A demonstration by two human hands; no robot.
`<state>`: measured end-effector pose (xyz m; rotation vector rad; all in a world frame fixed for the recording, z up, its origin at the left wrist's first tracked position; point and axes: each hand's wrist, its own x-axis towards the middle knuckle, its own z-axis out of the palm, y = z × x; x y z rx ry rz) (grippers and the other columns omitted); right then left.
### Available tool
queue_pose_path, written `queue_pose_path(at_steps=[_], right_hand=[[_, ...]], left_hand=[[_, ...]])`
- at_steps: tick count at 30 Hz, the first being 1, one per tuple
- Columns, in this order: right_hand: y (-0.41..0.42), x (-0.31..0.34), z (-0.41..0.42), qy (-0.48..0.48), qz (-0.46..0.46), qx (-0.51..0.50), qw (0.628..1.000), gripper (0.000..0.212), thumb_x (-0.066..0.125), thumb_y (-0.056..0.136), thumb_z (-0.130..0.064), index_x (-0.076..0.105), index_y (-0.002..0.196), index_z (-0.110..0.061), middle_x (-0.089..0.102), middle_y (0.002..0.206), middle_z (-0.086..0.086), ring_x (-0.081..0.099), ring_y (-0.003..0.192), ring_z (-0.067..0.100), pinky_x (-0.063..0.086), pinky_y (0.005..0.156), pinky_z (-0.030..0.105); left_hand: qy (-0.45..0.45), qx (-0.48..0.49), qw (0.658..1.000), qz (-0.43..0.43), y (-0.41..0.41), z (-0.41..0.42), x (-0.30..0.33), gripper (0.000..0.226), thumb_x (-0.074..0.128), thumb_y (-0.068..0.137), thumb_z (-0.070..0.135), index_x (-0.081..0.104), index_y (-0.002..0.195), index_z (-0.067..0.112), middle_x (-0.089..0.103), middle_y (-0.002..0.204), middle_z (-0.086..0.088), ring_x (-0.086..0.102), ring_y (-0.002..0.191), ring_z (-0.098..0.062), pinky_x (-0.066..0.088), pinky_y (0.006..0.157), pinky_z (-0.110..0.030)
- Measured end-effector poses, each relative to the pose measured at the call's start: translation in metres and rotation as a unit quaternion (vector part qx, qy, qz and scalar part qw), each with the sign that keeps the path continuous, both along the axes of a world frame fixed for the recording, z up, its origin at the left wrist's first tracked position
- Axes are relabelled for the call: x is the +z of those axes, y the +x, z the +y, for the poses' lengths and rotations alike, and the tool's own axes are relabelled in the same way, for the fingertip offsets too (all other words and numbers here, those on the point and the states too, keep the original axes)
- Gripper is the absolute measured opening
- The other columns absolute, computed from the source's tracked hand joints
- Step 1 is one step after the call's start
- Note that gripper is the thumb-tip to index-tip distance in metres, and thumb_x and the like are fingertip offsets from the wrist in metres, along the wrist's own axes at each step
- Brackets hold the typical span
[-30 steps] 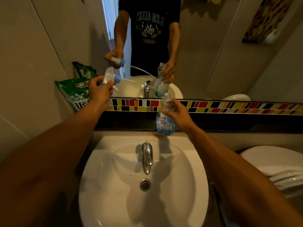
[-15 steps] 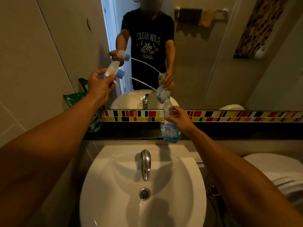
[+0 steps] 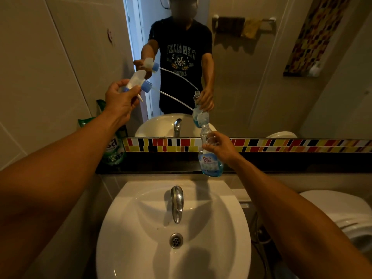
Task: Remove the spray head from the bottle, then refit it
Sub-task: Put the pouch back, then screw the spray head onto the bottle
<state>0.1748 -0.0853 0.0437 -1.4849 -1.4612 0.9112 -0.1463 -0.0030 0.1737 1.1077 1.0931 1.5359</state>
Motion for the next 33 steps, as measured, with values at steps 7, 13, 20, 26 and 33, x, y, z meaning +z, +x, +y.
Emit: queue_pose_path(at_steps=[7,13,20,26,33], right_hand=[[0.0,0.006,0.003,0.002,-0.001,0.011,1.0,0.031,0.073,0.095,-0.019,0.06,0.123,-0.024,0.065,0.121,0.0,0.066,0.112,0.022,0.059,0.084,0.036],[-0.011,0.018,0.006,0.009,-0.026,0.042,0.999,0.044,0.075,0.094,-0.017,0.058,0.135,-0.016,0.066,0.118,-0.002,0.066,0.114,0.023,0.059,0.097,0.049],[-0.021,0.045,0.014,0.007,-0.061,0.081,0.995,0.064,0.082,0.082,-0.041,0.06,0.138,-0.021,0.07,0.121,0.004,0.069,0.112,0.024,0.06,0.096,0.053],[-0.031,0.063,0.017,0.015,-0.046,0.102,0.994,0.055,0.08,0.087,-0.035,0.06,0.137,-0.021,0.071,0.121,0.005,0.07,0.112,0.024,0.06,0.097,0.053],[-0.037,0.068,0.021,0.013,-0.007,0.1,0.995,0.049,0.08,0.087,-0.031,0.062,0.133,-0.026,0.072,0.122,0.006,0.072,0.111,0.026,0.06,0.096,0.055]], left_hand=[[0.01,-0.023,0.999,0.032,0.002,-0.004,-0.002,0.033,0.074,0.09,0.016,0.057,0.117,0.026,0.062,0.114,-0.004,0.066,0.093,-0.019,0.058,0.095,-0.042],[0.018,-0.082,0.994,0.066,0.016,-0.008,0.002,0.045,0.074,0.089,0.015,0.056,0.13,0.019,0.058,0.131,-0.014,0.065,0.097,-0.019,0.06,0.08,-0.03],[0.029,-0.166,0.982,0.091,0.055,-0.017,0.003,0.046,0.074,0.088,0.006,0.059,0.13,0.016,0.064,0.121,-0.012,0.069,0.097,-0.026,0.06,0.074,-0.031],[0.035,-0.206,0.974,0.085,0.078,-0.018,-0.01,0.042,0.075,0.086,0.002,0.065,0.121,0.023,0.067,0.125,-0.012,0.071,0.106,-0.028,0.061,0.084,-0.038],[0.061,-0.211,0.97,0.109,0.079,-0.019,-0.015,0.037,0.071,0.089,0.007,0.061,0.116,0.03,0.062,0.129,-0.013,0.069,0.108,-0.033,0.06,0.08,-0.036]])
